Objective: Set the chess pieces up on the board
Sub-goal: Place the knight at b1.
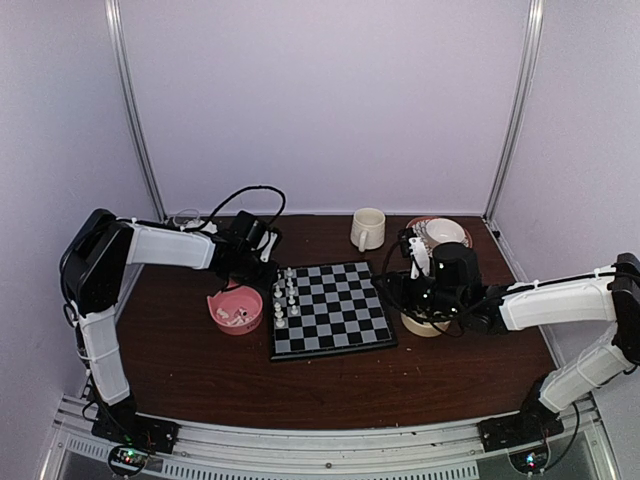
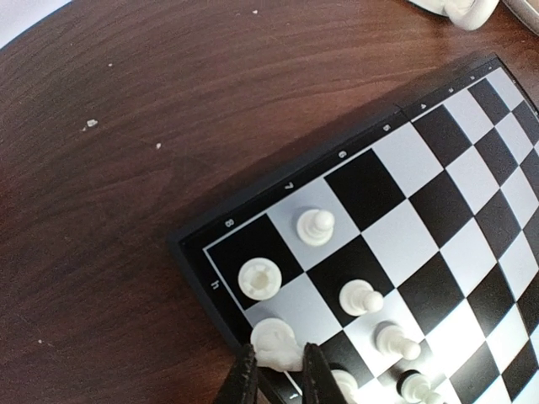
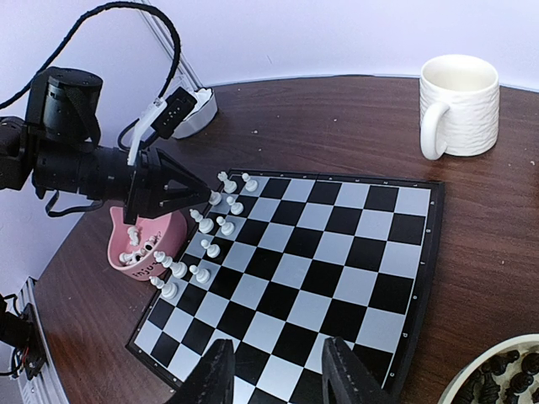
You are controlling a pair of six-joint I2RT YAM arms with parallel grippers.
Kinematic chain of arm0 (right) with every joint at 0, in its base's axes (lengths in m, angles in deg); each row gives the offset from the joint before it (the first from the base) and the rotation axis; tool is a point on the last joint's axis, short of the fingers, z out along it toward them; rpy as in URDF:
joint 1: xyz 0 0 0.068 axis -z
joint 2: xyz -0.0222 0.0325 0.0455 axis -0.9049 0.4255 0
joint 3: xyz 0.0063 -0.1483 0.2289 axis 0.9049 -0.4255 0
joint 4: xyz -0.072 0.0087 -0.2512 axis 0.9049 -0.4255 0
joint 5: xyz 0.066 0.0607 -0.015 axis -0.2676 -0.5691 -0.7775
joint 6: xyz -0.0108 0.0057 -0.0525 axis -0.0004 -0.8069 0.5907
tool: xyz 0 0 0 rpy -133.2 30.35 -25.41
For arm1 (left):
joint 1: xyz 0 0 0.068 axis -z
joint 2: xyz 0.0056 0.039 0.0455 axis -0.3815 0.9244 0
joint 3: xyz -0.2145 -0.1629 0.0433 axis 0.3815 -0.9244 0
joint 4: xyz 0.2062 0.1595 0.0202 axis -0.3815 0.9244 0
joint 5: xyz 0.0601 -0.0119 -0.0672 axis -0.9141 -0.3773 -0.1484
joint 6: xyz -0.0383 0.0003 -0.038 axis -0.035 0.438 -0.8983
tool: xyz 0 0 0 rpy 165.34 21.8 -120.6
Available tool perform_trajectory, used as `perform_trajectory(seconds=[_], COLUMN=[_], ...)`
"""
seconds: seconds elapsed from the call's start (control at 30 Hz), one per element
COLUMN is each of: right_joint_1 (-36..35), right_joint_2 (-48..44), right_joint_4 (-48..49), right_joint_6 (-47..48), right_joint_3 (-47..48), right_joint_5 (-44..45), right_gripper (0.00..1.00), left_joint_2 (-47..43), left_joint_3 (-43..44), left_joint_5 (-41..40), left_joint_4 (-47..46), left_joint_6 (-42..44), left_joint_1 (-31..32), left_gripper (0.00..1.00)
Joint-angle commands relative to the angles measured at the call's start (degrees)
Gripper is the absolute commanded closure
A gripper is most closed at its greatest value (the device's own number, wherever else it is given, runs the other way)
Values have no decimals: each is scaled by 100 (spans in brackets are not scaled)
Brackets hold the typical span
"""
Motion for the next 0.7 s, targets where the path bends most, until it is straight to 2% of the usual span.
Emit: perform_trajectory(seconds=[0.0,0.67], right_joint_1=[36,36], right_joint_2=[-9,-10], right_joint_4=[111,127], right_joint_6=[32,32], right_joint_3=[-5,-6], right_joint_5=[-36,-72], right_gripper=[62,62], left_joint_2=[62,182], left_joint_3=[177,293], left_joint_5=[156,200], left_joint_4=[-161,-68], left_joint_6=[45,63], left_joint_1=[-42,-42], left_gripper=[91,90])
